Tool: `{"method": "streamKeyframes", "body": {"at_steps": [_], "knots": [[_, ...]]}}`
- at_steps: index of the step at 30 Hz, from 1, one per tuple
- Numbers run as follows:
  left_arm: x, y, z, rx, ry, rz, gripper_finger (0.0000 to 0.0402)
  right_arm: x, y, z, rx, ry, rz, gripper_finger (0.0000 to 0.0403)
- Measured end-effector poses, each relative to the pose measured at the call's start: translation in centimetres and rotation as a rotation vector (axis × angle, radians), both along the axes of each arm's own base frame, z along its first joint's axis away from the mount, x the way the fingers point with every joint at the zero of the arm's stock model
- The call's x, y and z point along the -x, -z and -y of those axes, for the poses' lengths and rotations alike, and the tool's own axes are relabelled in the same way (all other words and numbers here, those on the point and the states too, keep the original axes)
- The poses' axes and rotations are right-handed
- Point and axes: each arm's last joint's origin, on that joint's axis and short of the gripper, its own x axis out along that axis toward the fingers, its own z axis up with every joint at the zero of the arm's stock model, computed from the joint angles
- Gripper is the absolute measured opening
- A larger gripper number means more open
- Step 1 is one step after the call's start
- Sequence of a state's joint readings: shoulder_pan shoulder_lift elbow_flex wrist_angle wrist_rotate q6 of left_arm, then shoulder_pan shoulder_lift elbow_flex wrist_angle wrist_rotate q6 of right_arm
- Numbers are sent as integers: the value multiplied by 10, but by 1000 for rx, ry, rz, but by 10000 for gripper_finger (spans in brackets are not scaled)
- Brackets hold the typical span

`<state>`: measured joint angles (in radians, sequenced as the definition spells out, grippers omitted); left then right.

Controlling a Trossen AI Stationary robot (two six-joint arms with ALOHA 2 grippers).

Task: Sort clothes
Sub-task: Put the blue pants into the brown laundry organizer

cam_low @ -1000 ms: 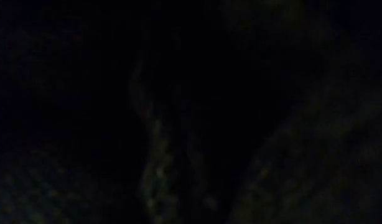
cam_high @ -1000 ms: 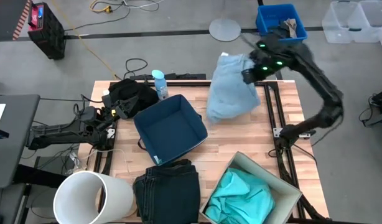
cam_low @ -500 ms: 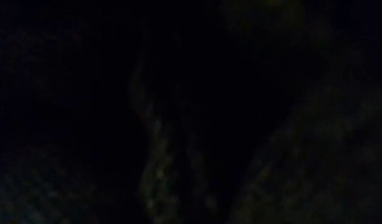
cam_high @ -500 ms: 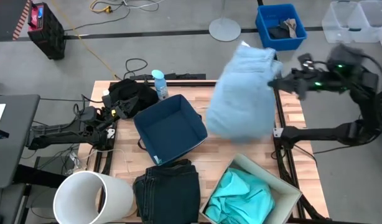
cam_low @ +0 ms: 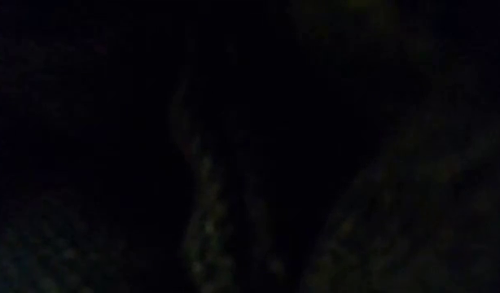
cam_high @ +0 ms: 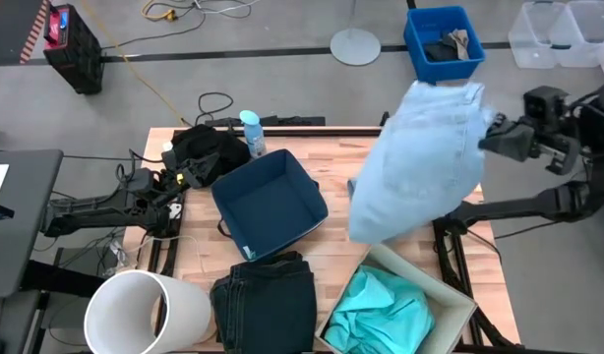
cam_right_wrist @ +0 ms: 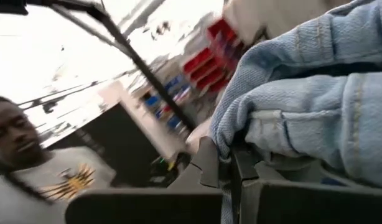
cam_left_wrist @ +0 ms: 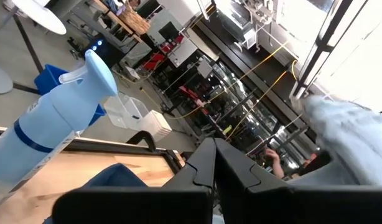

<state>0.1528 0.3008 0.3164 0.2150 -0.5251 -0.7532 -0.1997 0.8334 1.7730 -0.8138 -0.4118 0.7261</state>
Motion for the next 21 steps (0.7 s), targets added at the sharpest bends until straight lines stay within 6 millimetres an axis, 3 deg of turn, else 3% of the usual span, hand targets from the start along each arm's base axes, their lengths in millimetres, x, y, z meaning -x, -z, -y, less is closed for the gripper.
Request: {"method": "streamKeyframes", "body": {"at_steps": [9, 16, 21], "knots": [[0, 0, 0, 0, -1, 0, 0, -63, 22, -10, -201, -295, -256, 3], [0, 1, 0, 2, -1, -15, 0, -96, 28, -45, -304, -540, -390, 3], [-1, 4, 0, 8, -1, -47, 0, -116, 47, -78, -376, -641, -656, 3]]}}
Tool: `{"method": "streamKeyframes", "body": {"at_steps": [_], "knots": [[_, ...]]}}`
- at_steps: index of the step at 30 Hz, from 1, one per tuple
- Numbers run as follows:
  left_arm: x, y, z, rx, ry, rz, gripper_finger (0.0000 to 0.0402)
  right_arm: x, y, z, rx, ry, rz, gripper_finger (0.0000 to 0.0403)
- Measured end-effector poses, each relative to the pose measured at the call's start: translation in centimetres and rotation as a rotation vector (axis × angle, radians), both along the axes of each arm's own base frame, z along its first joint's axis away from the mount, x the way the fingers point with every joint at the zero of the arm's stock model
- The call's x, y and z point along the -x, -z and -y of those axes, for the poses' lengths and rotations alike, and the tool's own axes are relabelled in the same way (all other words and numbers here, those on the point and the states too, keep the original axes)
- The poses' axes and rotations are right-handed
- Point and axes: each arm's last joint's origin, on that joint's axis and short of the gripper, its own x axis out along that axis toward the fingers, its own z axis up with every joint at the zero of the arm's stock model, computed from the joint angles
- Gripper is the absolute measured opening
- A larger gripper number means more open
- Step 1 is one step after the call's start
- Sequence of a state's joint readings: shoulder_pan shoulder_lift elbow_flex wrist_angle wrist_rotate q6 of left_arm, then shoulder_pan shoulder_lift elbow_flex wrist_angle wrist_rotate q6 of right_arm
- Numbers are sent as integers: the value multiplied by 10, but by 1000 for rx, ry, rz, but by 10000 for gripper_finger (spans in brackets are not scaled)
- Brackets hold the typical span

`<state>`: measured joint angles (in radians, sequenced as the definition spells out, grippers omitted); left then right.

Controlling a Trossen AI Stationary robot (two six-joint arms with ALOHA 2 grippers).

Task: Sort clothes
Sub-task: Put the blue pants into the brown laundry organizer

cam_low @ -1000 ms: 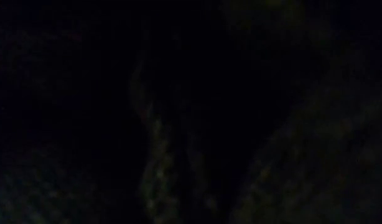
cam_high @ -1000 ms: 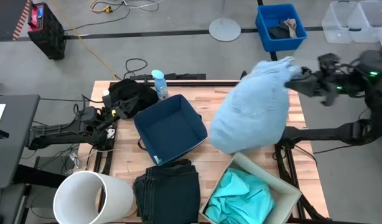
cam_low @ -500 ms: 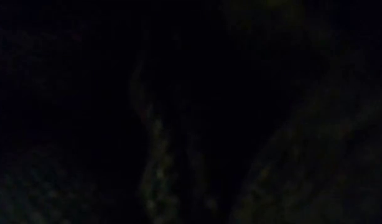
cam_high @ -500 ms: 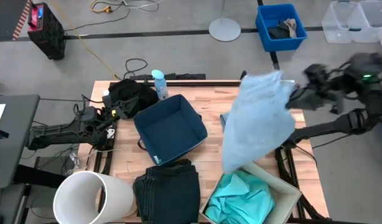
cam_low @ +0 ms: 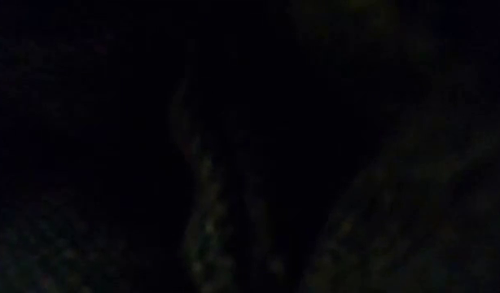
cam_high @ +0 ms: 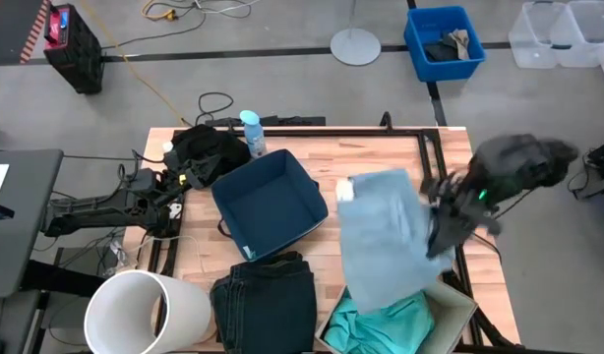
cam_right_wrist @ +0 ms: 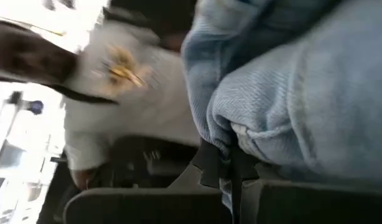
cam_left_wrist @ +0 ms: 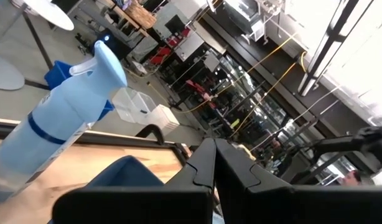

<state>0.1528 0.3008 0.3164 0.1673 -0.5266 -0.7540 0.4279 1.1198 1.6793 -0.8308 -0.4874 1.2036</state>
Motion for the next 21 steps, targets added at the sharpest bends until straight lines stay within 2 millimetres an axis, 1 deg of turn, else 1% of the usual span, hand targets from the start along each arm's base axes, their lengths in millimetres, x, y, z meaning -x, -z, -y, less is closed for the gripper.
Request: {"method": "streamKeyframes", "body": {"at_steps": [6, 12, 17, 21], "knots": [[0, 0, 0, 5, 1, 5, 0, -12, 25, -33, 36, -89, -285, 3], [0, 0, 0, 10, 3, 11, 0, -33, 48, -69, 99, -156, -414, 3], [0, 0, 0, 10, 3, 11, 0, -51, 80, -92, 232, -189, -566, 4], [0, 0, 0, 10, 7, 11, 0, -66, 106, -113, 337, -239, -623, 5]]}}
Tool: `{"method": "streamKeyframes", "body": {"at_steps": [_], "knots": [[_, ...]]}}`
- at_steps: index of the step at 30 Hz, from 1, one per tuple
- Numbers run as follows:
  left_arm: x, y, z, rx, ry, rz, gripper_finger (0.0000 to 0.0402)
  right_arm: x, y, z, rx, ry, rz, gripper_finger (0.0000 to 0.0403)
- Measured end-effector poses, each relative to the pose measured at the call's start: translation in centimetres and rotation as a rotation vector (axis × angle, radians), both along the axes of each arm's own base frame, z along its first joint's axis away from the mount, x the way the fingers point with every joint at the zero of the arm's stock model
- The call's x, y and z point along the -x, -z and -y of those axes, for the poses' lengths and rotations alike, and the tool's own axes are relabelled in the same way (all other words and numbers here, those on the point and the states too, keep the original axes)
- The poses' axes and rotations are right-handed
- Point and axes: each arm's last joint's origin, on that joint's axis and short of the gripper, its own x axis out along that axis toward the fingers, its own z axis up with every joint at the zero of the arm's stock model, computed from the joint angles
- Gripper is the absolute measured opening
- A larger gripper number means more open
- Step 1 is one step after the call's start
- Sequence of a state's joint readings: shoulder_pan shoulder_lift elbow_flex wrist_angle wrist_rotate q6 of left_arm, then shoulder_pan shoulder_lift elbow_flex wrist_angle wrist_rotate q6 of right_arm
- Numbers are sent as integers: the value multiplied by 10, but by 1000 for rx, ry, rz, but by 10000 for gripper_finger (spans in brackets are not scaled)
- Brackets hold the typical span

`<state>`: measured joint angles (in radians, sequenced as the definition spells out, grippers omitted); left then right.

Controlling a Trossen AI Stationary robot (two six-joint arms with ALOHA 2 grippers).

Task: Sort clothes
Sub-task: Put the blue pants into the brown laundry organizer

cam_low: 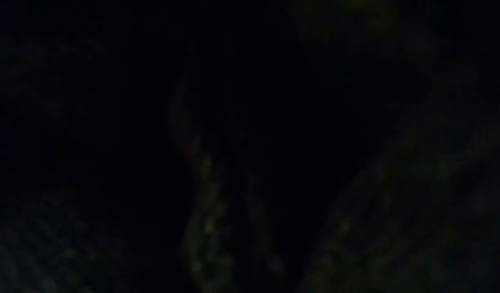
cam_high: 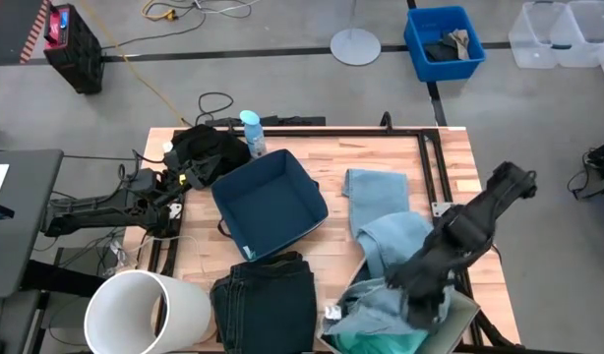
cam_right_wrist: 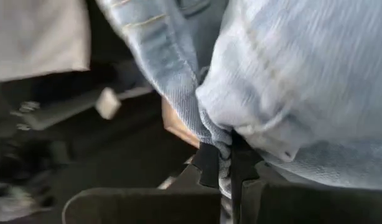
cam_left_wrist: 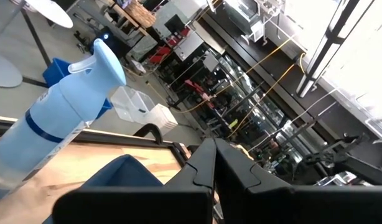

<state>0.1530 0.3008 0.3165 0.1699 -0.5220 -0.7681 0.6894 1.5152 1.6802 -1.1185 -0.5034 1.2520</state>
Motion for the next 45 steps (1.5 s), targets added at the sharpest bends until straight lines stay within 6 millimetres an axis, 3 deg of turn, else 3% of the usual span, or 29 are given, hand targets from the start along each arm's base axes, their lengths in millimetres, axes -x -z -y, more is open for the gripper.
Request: {"method": "streamKeyframes", "body": {"at_steps": [10, 13, 18, 21, 24, 32, 38, 42, 45], "knots": [[-1, 0, 1, 5, 38, 8, 0, -38, 70, -38, 171, -65, -176, 19], [-1, 0, 2, -2, 78, 7, 0, -45, 85, -44, 174, -69, -240, 59], [-2, 0, 2, 21, 109, 27, 0, -47, 89, -47, 175, -85, -245, 163], [-2, 0, 2, 34, 111, 36, 0, -44, 82, -45, 166, -95, -226, 223], [-2, 0, 2, 31, 110, 34, 0, -40, 65, -41, 142, -75, -203, 255], [-2, 0, 2, -3, 100, 7, 0, -13, 3, -16, 156, 42, -110, 245], [-2, 0, 2, 5, 101, 15, 0, 3, -35, 29, 306, 264, 74, 226], [-2, 0, 2, 6, 100, 15, 0, 9, -42, 66, 449, 428, 68, 224], [-2, 0, 2, 7, 94, 15, 0, 0, -40, 89, 484, 472, 74, 224]]}}
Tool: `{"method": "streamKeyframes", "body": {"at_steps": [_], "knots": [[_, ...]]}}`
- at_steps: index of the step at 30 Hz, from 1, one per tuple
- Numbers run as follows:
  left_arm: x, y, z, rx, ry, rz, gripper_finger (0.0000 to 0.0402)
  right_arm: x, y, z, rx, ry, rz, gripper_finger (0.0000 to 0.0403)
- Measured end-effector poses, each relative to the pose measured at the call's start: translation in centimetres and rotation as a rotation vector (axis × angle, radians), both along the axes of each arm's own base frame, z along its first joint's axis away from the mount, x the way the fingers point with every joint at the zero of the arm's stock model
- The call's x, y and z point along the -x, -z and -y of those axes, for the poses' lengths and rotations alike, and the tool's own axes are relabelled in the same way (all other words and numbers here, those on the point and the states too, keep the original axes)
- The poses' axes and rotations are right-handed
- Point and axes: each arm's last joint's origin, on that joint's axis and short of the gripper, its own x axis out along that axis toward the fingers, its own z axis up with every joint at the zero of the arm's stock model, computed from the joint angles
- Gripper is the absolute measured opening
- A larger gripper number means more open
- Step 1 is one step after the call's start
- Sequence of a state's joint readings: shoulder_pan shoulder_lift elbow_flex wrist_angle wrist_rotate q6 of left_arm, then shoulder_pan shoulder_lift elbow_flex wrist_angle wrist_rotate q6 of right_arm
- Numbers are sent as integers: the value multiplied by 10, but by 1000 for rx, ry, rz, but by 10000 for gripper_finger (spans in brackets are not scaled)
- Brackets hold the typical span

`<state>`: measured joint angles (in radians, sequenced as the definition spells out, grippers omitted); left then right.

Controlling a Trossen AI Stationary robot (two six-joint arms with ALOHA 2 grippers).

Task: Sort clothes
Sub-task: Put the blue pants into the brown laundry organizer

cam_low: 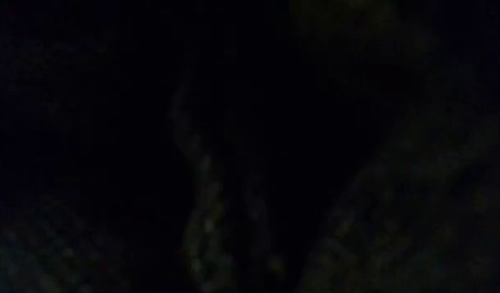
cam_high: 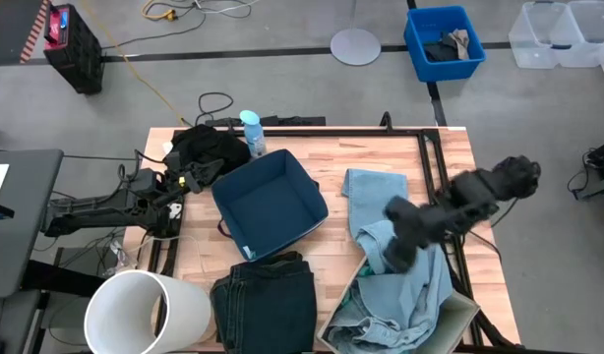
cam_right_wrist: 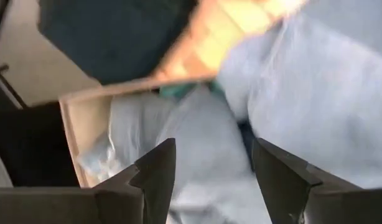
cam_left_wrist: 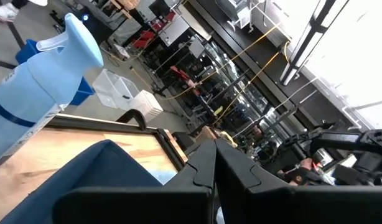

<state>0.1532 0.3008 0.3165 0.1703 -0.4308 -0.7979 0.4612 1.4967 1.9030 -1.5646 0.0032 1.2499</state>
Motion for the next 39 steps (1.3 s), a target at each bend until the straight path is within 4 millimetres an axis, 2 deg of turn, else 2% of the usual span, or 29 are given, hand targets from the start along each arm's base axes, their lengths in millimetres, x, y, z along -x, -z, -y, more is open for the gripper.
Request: {"method": "streamKeyframes", "body": {"at_steps": [6, 9, 14, 23, 32, 35, 39], "knots": [[0, 0, 0, 1, -7, -2, 0, -32, 16, 47, 49, 153, -54, 225], [0, 0, 0, 1, -7, -2, 0, -50, 28, 61, 66, 126, -105, 225], [0, 0, 0, 2, -11, -2, 0, -81, 55, 73, 11, 25, -206, 225], [0, 2, 0, -4, -15, -23, 0, -124, 105, 79, -26, -78, -357, 225], [0, 3, 0, -1, -15, -32, 0, -146, 142, 72, -4, -233, -438, 225], [0, 3, 0, 0, -14, -33, 0, -146, 143, 72, 3, -286, -429, 225], [0, 3, 0, 0, -15, -34, 0, -134, 119, 72, 97, -298, -341, 225]]}}
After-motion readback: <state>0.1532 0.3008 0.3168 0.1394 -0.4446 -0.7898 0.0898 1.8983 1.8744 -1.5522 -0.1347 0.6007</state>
